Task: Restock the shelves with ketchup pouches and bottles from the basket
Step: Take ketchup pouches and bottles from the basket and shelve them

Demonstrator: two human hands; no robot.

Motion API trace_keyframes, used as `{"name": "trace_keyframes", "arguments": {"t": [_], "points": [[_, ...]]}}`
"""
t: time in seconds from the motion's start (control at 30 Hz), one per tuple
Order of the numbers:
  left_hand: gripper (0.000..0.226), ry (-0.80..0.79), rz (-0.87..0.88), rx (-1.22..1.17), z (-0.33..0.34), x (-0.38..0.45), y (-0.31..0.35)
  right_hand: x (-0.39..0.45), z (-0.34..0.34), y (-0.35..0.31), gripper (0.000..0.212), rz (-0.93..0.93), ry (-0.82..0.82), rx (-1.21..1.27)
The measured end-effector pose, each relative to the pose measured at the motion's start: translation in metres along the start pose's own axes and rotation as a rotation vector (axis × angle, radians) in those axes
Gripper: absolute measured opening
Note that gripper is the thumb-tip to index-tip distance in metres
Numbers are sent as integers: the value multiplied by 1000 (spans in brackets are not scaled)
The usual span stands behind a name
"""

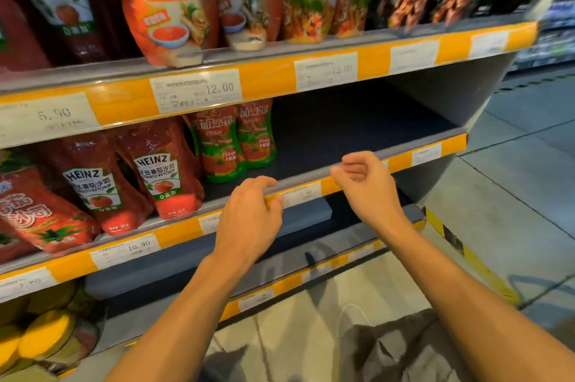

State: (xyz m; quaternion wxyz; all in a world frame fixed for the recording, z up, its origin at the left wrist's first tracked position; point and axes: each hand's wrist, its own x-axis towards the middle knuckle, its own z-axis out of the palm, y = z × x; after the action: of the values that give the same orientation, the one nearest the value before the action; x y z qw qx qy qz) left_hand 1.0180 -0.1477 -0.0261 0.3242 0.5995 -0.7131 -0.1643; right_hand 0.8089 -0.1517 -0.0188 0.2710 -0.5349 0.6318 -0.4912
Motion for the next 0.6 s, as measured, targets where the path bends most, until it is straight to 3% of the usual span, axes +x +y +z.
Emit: {"name": "trace_keyframes", "arguments": {"t": [0.2,0.6], "points": [[32,-144,41,-138,8,-14,89,-53,-93,-1,21,88,66,-75],[35,-551,471,-223,43,-67,299,-201,-296,-22,23,382,493,-243]]}}
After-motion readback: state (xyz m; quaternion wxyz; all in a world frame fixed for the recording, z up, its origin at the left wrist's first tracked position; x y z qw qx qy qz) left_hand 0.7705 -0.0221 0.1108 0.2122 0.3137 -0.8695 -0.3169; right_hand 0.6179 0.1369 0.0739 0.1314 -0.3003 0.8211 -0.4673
